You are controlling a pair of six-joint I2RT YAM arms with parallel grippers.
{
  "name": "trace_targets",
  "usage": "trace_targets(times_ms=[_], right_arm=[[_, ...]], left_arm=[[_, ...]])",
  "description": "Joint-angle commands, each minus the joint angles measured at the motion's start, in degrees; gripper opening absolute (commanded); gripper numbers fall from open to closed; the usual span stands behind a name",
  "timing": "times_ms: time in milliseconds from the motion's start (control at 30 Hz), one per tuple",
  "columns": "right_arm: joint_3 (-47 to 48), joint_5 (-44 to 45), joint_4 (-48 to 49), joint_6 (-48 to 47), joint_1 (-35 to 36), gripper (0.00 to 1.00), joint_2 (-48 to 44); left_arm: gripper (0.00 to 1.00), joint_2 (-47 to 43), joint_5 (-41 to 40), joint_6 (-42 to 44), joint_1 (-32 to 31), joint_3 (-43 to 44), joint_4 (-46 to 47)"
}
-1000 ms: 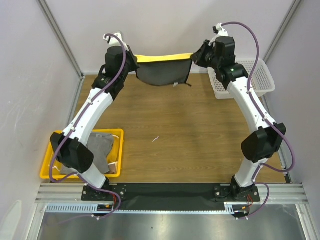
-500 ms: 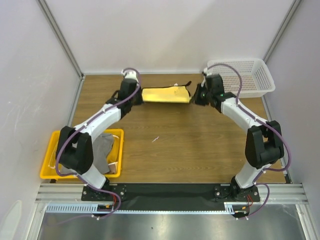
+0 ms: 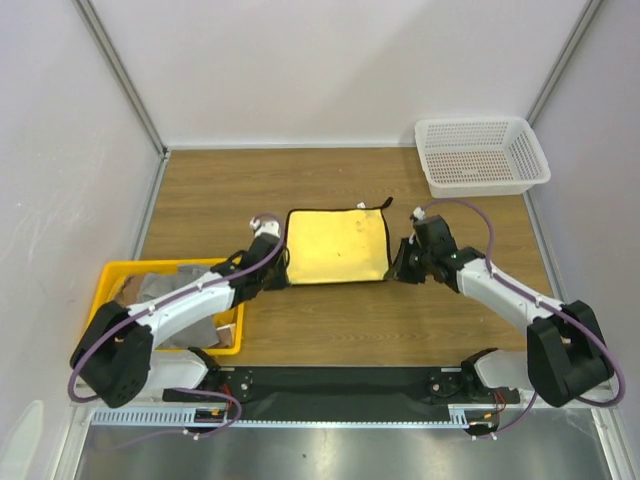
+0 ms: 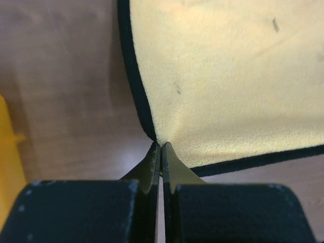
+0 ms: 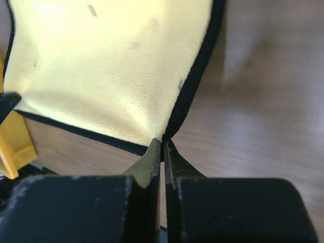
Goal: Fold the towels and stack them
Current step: Flatten out the crumpled towel
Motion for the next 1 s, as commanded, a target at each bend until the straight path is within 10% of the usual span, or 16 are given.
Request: trace_targets(times_ms=[0,300,467,600,967], right_arm=[[-5.9,2.0,-1.9,5.5,0.2,0.00,-3.9],[-13.2,1.6,-7.8,9.5,1.7,0.04,-10.9],[-11.3,0.2,-11.1,7.6,1.9,0.57,-10.9],[-4.2,2.0,-17.0,3.6,1.9,0.82,-8.5],[12.8,6.7,-5.9,1.0,-3.5,0.84,4.0]], left_arm=[[0.00,-4.8,-0.8,-5.6,-2.6,-5.3,-3.0],[0.04,-7.3,-0.4,-8.2,-4.3,-9.2,-8.7],[0.67,-7.4,-1.0,-7.5,-4.4,-6.2,-12.5],[0.86,-7.1,-1.3,-5.7,-4.4,-0.2,-15.2],[1.00,6.4,-10.6,3.2,-0.5,22.5,-10.4]])
